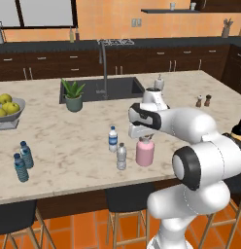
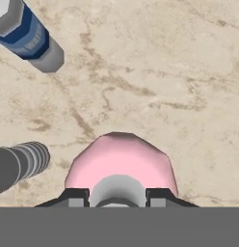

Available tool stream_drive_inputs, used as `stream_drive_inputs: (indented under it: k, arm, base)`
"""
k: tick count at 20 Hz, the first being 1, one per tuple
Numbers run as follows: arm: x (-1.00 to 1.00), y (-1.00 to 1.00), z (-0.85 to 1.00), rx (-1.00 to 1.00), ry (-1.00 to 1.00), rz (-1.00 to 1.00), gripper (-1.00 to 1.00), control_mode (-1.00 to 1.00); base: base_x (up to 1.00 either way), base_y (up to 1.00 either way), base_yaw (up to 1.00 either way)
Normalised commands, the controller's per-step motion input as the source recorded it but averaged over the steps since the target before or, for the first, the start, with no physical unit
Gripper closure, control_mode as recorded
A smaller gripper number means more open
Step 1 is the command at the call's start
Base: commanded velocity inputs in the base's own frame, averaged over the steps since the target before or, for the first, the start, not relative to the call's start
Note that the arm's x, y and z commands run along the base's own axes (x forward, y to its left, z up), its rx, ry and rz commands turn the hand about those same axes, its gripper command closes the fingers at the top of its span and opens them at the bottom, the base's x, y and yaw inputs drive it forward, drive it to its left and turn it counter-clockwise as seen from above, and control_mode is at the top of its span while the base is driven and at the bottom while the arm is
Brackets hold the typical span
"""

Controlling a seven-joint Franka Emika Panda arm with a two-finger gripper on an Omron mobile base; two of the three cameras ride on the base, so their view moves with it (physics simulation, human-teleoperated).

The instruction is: Move the plastic bottles in the middle to the plastics group, and the glass bottles in the middle to the glass group.

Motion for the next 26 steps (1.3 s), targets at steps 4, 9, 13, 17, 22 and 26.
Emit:
stream_drive_inputs:
  k: [4,9,13,17,22,26]
  arm:
    - [-0.02,0.0,0.01,0.0,0.01,0.0,1.0,-1.0]
    - [-0.3,-0.28,0.5,0.02,-0.02,-0.1,1.0,-1.0]
    - [-0.51,-0.59,0.51,0.01,0.0,-0.11,1.0,-1.0]
    - [-0.24,-0.78,0.39,0.0,0.0,-0.1,1.0,-1.0]
    - [-0.04,-0.96,0.09,0.0,0.0,-0.15,1.0,-1.0]
    - [0.01,-0.98,-0.05,0.0,0.0,-0.2,1.0,-1.0]
  base:
    - [0.0,0.0,0.0]
    - [0.0,0.0,0.0]
    - [0.0,0.0,0.0]
    - [0.0,0.0,0.0]
    - [0.0,0.0,0.0]
    - [0.0,0.0,0.0]
